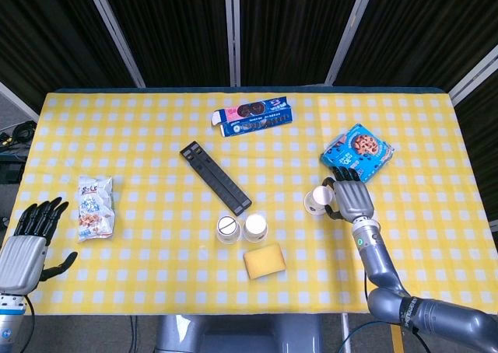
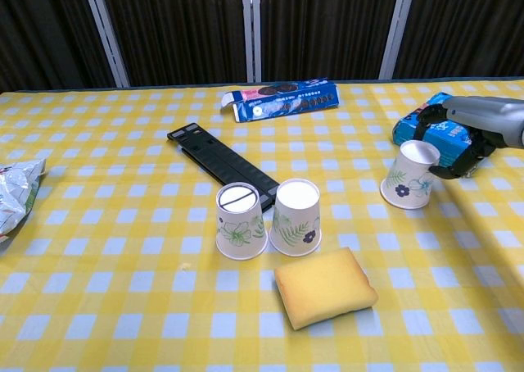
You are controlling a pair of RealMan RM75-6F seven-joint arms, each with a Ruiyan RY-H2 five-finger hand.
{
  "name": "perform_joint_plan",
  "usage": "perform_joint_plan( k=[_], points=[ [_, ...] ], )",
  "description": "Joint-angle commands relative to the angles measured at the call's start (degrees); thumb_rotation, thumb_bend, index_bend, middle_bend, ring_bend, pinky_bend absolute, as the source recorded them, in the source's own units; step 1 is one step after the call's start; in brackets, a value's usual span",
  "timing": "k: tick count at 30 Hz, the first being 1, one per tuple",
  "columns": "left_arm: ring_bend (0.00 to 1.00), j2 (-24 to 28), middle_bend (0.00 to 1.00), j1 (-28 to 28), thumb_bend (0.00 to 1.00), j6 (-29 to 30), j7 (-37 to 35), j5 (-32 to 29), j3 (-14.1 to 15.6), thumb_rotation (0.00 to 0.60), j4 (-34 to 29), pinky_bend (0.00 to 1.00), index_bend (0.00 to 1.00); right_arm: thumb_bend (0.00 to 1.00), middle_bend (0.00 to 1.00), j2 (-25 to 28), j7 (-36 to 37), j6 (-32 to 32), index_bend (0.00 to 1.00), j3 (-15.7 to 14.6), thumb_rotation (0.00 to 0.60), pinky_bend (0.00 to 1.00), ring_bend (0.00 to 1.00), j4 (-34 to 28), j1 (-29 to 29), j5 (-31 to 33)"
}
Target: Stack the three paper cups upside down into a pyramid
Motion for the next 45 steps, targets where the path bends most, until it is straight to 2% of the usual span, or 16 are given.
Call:
perform_joint_plan(
  k=[1,4,10,20,27,33,45],
  points=[
    [0.00,0.01,0.00,0.01,0.27,0.02,-0.05,-0.08,-0.05,0.600,0.01,0.00,0.00,0.33,0.07,0.20,0.44,0.54,0.44,0.24,0.600,0.00,0.00,-0.96,-0.09,-0.62],
    [0.00,0.02,0.00,0.03,0.27,0.06,-0.12,-0.18,-0.12,0.600,0.04,0.00,0.00,0.33,0.07,0.84,1.40,1.10,0.44,0.85,0.600,0.00,0.00,-2.87,-0.23,-1.55],
    [0.00,0.16,0.00,0.19,0.27,0.26,-0.33,-0.06,-0.04,0.600,-0.05,0.00,0.00,0.33,0.08,4.60,3.15,3.01,0.45,2.78,0.600,0.02,0.00,-12.26,-0.39,-5.80],
    [0.00,0.54,0.00,0.39,0.27,0.65,-1.20,0.26,0.04,0.600,-0.16,0.00,0.00,0.33,0.09,7.36,0.32,5.82,0.47,4.99,0.600,0.04,0.00,-24.56,1.00,-8.50],
    [0.00,0.71,0.00,0.36,0.27,0.53,-1.56,0.44,0.15,0.600,-0.20,0.00,0.00,0.33,0.10,6.03,-3.28,6.65,0.48,4.23,0.600,0.05,0.00,-30.37,2.64,-9.14],
    [0.00,0.79,0.00,0.38,0.27,0.49,-1.71,0.68,0.28,0.600,-0.27,0.00,0.00,0.33,0.10,1.81,-6.92,7.22,0.48,2.95,0.600,0.05,0.00,-30.69,4.85,-8.00],
    [0.00,1.50,0.00,0.42,0.27,0.52,-3.71,0.40,0.14,0.600,0.05,0.00,0.00,0.33,0.10,-5.04,-14.05,10.12,0.48,1.20,0.600,0.05,0.00,-26.18,7.79,-5.90]
  ],
)
